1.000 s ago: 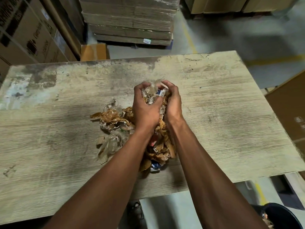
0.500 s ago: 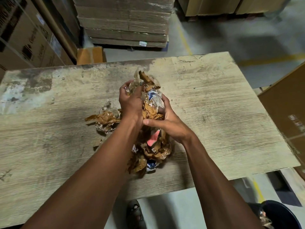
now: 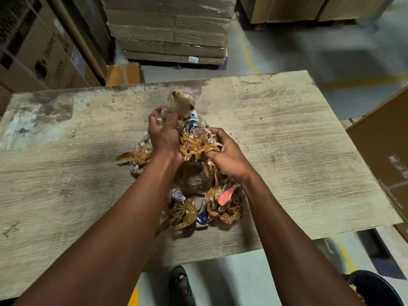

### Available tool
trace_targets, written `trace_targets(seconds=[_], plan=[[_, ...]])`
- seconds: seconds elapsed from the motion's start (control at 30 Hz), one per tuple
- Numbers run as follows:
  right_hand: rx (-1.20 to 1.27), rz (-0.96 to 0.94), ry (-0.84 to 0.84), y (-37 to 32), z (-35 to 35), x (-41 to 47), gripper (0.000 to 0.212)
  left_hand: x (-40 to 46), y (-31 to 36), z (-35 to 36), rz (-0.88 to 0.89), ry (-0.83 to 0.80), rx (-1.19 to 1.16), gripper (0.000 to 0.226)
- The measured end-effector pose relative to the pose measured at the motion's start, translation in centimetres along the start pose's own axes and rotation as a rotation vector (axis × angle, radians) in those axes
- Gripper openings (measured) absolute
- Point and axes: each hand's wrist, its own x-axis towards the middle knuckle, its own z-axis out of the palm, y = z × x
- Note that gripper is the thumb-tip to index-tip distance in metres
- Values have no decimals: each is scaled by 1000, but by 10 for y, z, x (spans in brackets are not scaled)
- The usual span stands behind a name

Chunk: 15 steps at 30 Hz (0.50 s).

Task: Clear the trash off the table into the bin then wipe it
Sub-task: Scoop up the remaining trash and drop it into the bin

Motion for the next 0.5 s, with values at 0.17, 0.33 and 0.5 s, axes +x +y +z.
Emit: trace_targets(seconds=[0.17,0.33,0.5], plan=[[99,25,155,3,11,3,45,-8,-7,-4,135,-46,128,37],[581,83,300,-2,22,10,40,-18,-20,5,202,-38,228,37],[935,108,366,-2,19,11,37,-29,-31,16,240,-69,262,37]])
